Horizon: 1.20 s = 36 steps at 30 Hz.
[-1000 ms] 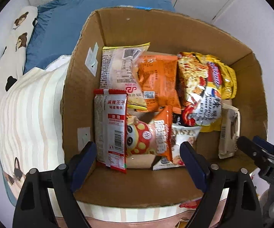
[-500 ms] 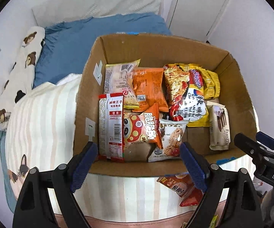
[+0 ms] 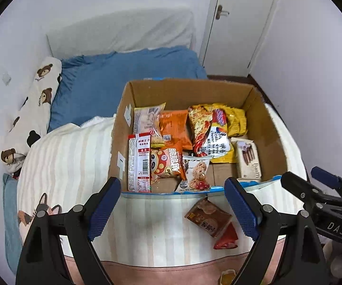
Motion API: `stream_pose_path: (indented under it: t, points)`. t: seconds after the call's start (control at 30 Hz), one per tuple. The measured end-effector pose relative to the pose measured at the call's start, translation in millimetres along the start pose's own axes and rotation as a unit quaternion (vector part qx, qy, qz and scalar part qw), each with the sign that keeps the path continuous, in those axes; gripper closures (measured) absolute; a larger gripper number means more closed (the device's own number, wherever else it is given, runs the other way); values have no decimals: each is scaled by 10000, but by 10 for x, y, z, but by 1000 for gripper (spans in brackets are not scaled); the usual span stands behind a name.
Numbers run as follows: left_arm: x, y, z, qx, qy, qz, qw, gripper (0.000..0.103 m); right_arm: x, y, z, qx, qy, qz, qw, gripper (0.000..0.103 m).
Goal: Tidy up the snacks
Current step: 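Move both tools down toward the snacks on the floor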
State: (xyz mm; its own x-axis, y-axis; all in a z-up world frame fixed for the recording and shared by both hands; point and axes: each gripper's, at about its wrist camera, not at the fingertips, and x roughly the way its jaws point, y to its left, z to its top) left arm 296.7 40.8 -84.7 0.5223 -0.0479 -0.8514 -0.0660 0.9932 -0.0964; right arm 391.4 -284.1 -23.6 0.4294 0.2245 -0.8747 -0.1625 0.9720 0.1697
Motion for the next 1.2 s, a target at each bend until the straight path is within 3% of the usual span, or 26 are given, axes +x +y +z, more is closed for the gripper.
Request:
stream_pose_path:
  t: [0.1, 0.3, 0.5, 0.6, 0.73, 0.97, 1.07, 1.2]
  points:
    - [-157, -1, -65, 6, -170, 21, 9999, 14, -157, 9, -82, -31, -130, 18, 9999, 7]
    - [-261, 17, -294, -117, -117, -69, 9998, 14, -355, -30, -306, 18, -142, 156, 9998, 7]
    - [-50, 29, -923, -118, 511, -40, 9986, 14, -143, -318, -950, 409, 713, 371, 9959, 7]
    - [188, 30, -1277, -123, 991, 31, 9950, 14, 89, -600, -1422, 984, 1272, 432, 9860, 7]
    - [468, 33, -1647, -172, 1559, 82, 9876, 14, 418, -1054, -2036, 2245, 1990, 783, 9507, 7]
    - [732, -145, -2002, 86, 2055, 151, 9785, 14, 895, -1461, -2861, 4194, 2499, 1265, 8635, 7]
    - [802, -239, -2099, 221, 2186, 187, 9754, 14, 1034, -1506, -2972, 4649, 2378, 1318, 8426, 7]
    - [856, -340, -2187, 384, 2314, 210, 9719, 14, 1166, -1499, -3040, 4904, 2378, 1289, 8284, 23]
